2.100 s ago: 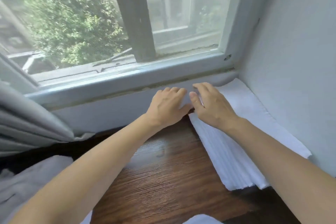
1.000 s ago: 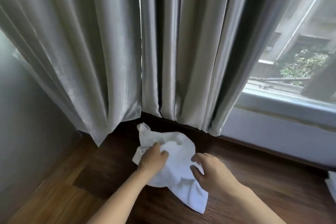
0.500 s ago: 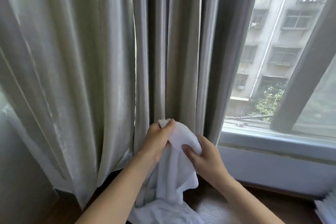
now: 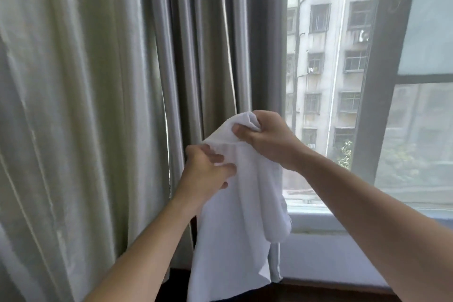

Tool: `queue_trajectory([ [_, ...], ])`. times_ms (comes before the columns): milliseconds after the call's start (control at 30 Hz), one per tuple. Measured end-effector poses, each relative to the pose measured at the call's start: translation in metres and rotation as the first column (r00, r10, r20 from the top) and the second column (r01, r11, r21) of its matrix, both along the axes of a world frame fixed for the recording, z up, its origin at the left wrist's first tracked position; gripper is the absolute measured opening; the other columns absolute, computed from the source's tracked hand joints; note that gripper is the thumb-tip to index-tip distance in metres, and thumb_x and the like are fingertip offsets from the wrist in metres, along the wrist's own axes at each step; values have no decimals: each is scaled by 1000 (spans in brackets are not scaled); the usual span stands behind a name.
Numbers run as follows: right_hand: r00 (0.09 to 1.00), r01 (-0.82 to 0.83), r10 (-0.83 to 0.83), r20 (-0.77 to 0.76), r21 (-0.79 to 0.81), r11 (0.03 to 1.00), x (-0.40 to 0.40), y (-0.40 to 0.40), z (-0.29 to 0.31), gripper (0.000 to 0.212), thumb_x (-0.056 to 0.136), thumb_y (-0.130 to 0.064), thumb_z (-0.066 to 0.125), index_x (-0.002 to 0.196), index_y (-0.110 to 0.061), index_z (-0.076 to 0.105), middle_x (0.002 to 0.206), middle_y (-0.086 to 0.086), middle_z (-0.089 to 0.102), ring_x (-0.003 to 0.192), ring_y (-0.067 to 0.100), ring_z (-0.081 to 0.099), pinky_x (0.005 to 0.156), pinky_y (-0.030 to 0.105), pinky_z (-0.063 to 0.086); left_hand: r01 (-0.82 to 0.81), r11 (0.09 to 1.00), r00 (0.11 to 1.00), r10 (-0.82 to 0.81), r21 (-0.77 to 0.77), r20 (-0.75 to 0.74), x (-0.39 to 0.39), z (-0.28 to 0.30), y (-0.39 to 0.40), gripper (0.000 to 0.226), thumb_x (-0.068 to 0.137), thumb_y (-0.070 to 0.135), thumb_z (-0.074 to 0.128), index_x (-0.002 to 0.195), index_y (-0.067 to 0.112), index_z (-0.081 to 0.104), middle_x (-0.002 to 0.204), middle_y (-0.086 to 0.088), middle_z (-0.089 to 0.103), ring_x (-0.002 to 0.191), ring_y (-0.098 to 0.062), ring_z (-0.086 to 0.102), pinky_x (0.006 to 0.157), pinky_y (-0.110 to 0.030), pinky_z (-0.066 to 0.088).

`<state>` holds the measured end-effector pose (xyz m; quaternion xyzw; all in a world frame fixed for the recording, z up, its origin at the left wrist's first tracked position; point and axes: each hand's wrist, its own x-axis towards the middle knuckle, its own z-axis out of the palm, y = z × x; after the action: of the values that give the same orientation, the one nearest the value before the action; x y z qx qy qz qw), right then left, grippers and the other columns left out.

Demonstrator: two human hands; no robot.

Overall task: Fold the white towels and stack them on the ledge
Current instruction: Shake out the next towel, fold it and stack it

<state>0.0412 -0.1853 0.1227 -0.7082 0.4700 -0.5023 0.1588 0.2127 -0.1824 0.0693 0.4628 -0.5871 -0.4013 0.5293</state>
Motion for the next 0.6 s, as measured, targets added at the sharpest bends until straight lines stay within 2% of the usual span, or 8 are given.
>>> queue_trajectory([
  [67, 999, -16, 17, -28, 35, 999, -3, -1, 23, 40, 90, -29, 71, 79, 6, 55, 67, 2, 45, 59, 14, 43, 56, 32, 34, -151, 970, 961, 189, -191, 200, -4, 16, 2, 68, 75, 40, 85, 117, 17, 36, 111, 2, 57, 88, -20, 66, 76, -44, 60],
  [167, 996, 6, 0, -85, 69, 998, -3, -2, 47, 44, 86, -32, 76, 65, -8, 46, 63, 1, 35, 55, 14, 34, 51, 27, 26, -243, 819, 882, 410, -520, 233, -12, 43, 3, 65, 83, 44, 79, 126, 17, 38, 115, 1, 50, 85, -17, 52, 70, -33, 46],
  [267, 997, 49, -44, -56, 93, 994, -4, 0, 63, 38, 84, -31, 80, 65, -12, 53, 60, 0, 40, 50, 12, 39, 46, 23, 29, -174, 764, 832, 452, -621, 322, -22, 63, 3, 60, 82, 51, 76, 125, 25, 43, 118, 7, 52, 92, -14, 56, 62, -27, 43],
  [367, 999, 37, -39, 10, 149, 988, -8, 6, 76, 38, 86, -33, 82, 62, -11, 61, 57, -2, 56, 48, 8, 55, 44, 19, 40, -25, 688, 775, 472, -726, 420, -34, 68, 1, 52, 81, 44, 75, 118, 29, 43, 114, 9, 57, 95, -17, 58, 64, -34, 49],
  [433, 1000, 25, -22, -19, 180, 983, -12, 12, 81, 41, 82, -40, 85, 59, -14, 64, 56, -3, 56, 48, 7, 55, 45, 18, 41, 13, 649, 799, 450, -761, 398, -37, 72, -3, 32, 91, 24, 66, 114, 27, 44, 106, 8, 63, 93, -19, 62, 65, -37, 51],
  [467, 999, 13, -6, -33, 205, 979, -15, 16, 83, 41, 80, -44, 87, 63, -12, 66, 60, -1, 58, 52, 9, 57, 48, 20, 43, 7, 661, 838, 406, -750, 366, -37, 74, -6, 23, 94, 17, 58, 111, 27, 46, 99, 8, 65, 87, -17, 63, 63, -36, 50],
  [533, 998, -23, 36, -51, 249, 968, -24, 22, 86, 51, 75, -50, 88, 84, -3, 71, 73, 5, 65, 65, 16, 63, 59, 27, 50, -39, 727, 925, 285, -686, 250, -37, 81, -10, 14, 98, 13, 49, 104, 25, 51, 86, 10, 64, 74, -7, 61, 57, -27, 47],
  [600, 990, -12, 50, -131, 274, 962, -38, 29, 88, 54, 74, -42, 90, 101, 1, 72, 88, 12, 73, 78, 24, 69, 72, 37, 57, -137, 801, 971, 225, -583, 80, -39, 89, -16, 12, 99, 13, 49, 95, 23, 54, 82, 12, 61, 70, -4, 57, 56, -19, 43],
])
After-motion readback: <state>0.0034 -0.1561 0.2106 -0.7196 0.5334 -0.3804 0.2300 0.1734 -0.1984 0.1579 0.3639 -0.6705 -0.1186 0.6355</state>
